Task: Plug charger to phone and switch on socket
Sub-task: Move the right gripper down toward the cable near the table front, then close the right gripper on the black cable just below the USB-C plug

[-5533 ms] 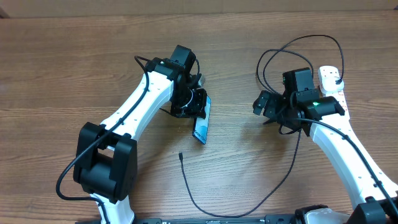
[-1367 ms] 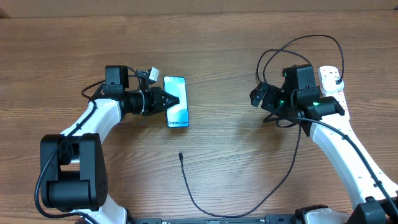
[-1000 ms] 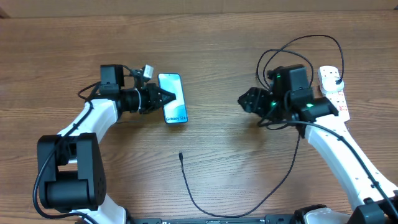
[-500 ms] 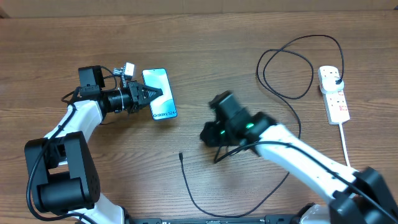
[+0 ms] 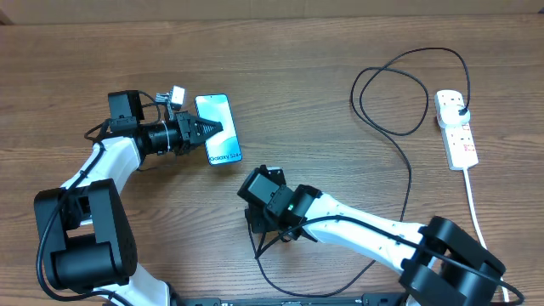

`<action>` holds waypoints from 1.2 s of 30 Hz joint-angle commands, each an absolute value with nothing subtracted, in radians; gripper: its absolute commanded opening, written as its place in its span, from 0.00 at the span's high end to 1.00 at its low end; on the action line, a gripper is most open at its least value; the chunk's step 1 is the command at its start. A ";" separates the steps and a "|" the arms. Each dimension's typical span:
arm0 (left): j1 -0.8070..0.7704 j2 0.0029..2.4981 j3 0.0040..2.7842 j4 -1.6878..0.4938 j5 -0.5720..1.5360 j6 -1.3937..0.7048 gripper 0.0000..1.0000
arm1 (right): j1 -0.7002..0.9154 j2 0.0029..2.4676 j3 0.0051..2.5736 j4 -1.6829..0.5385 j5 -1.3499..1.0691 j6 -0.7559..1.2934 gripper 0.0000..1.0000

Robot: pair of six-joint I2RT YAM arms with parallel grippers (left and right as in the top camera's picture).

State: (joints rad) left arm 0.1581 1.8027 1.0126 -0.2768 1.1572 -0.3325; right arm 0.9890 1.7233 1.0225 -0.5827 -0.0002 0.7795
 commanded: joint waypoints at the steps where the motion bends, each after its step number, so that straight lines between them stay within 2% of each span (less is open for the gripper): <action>1: 0.164 1.812 1.003 -0.276 1.158 -0.292 0.96 | 0.993 1.730 1.028 -0.567 0.037 0.811 0.64; 5: 0.164 1.812 1.003 -0.276 1.148 -0.292 0.96 | 0.993 1.730 1.028 -0.546 0.031 0.811 0.60; 9: 0.164 1.812 1.003 -0.276 1.148 -0.292 0.96 | 0.993 1.730 1.028 -0.544 0.021 0.811 0.34; 12: 0.164 1.812 1.003 -0.275 1.148 -0.290 0.96 | 0.993 1.730 1.027 -0.533 0.021 0.811 0.37; 15: 0.163 1.812 1.003 -0.275 1.149 -0.284 0.96 | 0.993 1.730 1.028 -0.533 0.021 0.811 0.54; 18: 0.163 1.812 1.003 -0.275 1.149 -0.284 0.96 | 0.993 1.730 1.028 -0.532 0.004 0.811 0.65; 21: 0.163 1.812 1.003 -0.275 1.149 -0.284 0.96 | 0.993 1.730 1.027 -0.532 -0.002 0.811 0.70; 33: 0.163 1.812 1.003 -0.276 1.148 -0.284 0.96 | 0.994 1.730 1.027 -0.535 -0.046 0.812 0.69; 36: 0.163 1.812 1.003 -0.276 1.148 -0.284 0.96 | 0.994 1.730 1.027 -0.536 -0.047 0.812 0.61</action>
